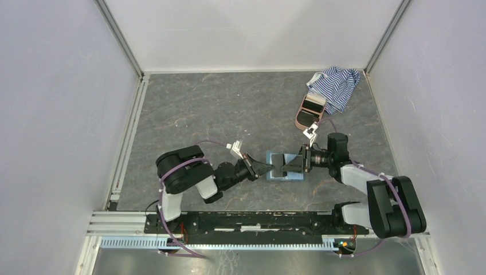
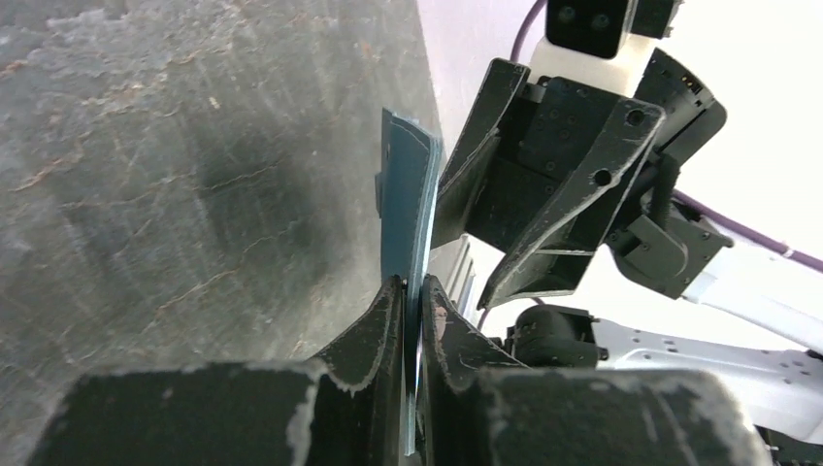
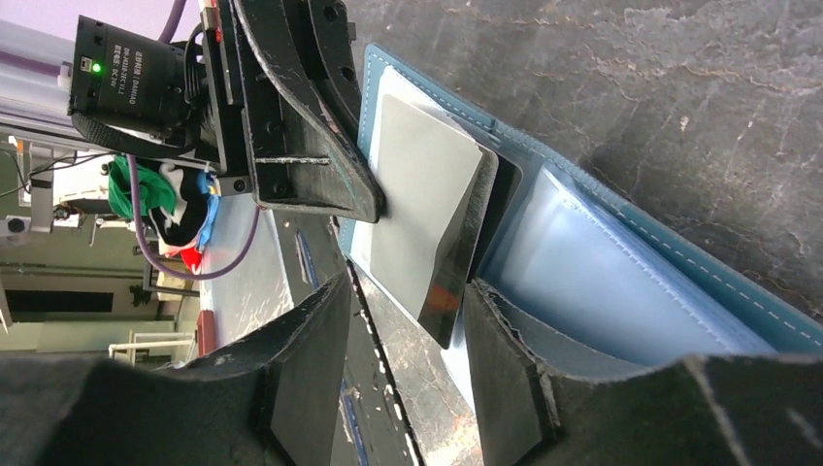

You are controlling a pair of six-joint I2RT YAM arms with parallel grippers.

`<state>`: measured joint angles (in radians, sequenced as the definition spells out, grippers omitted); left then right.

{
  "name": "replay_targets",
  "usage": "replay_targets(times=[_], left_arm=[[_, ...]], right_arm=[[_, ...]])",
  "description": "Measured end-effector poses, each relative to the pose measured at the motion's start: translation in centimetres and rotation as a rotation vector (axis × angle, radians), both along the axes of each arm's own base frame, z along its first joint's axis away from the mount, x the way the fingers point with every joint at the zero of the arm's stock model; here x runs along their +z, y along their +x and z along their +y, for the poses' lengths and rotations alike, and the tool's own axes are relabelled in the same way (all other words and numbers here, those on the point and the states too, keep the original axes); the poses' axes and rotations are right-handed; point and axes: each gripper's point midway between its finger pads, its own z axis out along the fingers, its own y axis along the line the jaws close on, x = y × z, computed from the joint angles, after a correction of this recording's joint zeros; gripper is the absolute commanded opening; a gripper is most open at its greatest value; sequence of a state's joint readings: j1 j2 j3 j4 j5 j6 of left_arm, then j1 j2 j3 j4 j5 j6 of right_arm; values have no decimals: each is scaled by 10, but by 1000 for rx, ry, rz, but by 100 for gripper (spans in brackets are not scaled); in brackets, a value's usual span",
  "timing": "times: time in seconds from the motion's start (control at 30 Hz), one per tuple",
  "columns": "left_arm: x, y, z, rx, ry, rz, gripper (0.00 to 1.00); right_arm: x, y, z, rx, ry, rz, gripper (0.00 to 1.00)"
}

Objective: Put the credit cards into the card holder
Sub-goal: Insert the credit card into the card holder.

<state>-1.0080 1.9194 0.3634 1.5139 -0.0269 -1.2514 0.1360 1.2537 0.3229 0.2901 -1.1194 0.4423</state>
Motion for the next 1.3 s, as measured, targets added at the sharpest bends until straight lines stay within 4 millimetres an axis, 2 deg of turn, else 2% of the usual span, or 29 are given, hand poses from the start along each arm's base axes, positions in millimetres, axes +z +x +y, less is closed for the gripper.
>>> replay_targets(times=[0.33, 0.53, 0.6, 0.77, 1.0, 1.3], left_arm=[[-39, 1, -6, -6, 71, 50, 17], [-46, 1, -5, 1, 75, 76, 38], [-47, 1, -4, 6, 72, 86, 41], [-54, 0, -1, 12, 79, 110, 41], [-61, -2, 3, 20, 95, 129, 36], [-65, -2, 4, 22, 94, 149, 37]], right_arm=[[-40, -4, -4, 6, -74, 87, 58], [-50, -6, -6, 20, -124, 84, 62], [-52, -6, -6, 22, -135, 77, 62], [-54, -5, -5, 32, -143, 81, 62], [-54, -6, -2, 49, -143, 87, 63], [-52, -12, 8, 81, -130, 99, 60]])
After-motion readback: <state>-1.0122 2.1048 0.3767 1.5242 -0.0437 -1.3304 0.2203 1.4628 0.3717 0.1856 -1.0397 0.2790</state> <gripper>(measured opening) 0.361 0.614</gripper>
